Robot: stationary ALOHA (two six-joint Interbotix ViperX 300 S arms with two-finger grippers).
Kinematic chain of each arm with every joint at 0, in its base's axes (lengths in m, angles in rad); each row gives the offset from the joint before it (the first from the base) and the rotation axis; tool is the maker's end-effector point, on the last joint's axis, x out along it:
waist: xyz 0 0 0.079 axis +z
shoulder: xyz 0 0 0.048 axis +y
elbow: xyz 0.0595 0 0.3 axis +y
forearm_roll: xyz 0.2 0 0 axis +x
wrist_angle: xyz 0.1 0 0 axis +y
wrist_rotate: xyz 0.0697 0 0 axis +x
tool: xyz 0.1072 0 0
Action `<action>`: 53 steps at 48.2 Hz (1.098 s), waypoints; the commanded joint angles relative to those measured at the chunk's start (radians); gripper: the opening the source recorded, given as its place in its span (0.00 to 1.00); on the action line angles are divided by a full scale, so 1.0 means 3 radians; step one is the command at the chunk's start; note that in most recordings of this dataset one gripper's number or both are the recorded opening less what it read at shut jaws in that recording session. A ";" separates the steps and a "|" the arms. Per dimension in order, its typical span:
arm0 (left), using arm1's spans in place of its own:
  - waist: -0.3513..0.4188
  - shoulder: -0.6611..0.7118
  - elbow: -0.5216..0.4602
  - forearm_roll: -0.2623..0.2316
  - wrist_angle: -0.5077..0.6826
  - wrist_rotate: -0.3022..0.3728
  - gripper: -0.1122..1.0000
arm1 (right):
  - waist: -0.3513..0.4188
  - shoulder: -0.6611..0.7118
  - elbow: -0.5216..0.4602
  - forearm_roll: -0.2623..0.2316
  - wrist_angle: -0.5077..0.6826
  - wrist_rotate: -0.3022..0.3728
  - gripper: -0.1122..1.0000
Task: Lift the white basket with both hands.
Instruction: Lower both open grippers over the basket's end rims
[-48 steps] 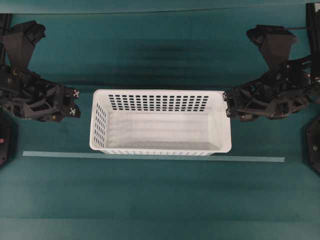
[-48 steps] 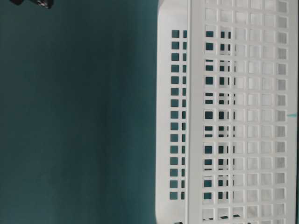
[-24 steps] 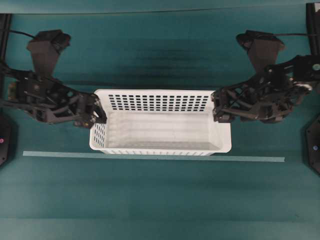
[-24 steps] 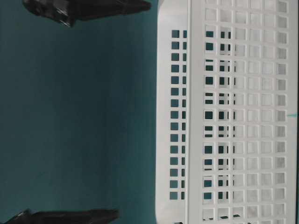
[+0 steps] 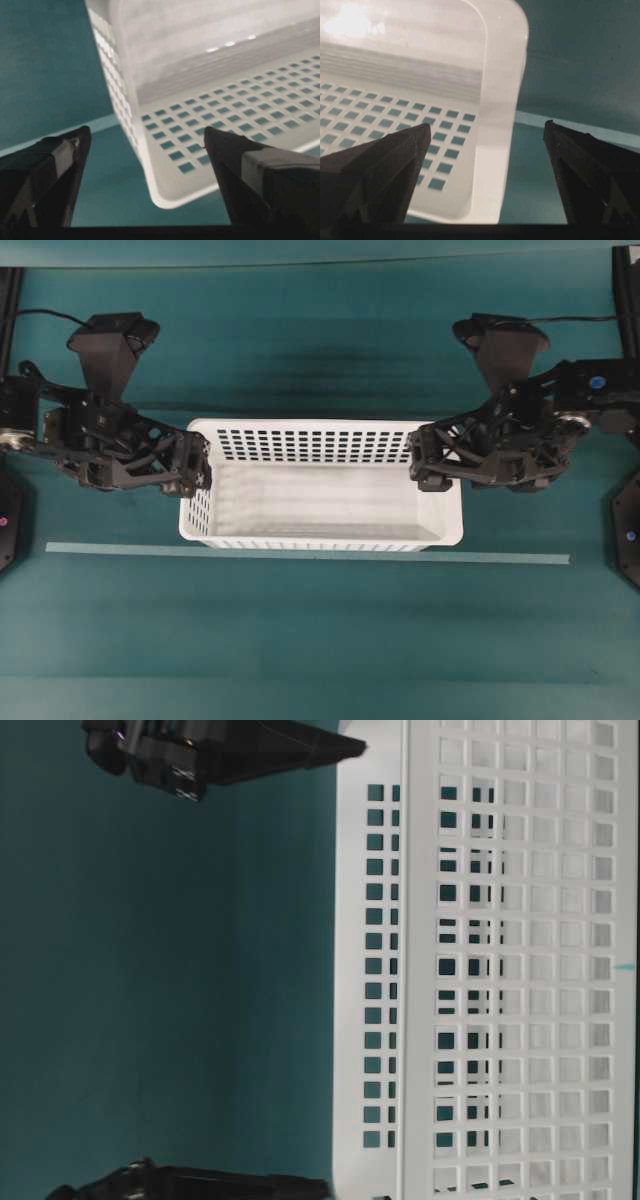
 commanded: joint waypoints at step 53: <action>0.0015 0.0670 0.0092 0.0015 -0.0506 -0.0072 0.92 | 0.0046 0.0430 0.0199 -0.0005 -0.0527 0.0210 0.89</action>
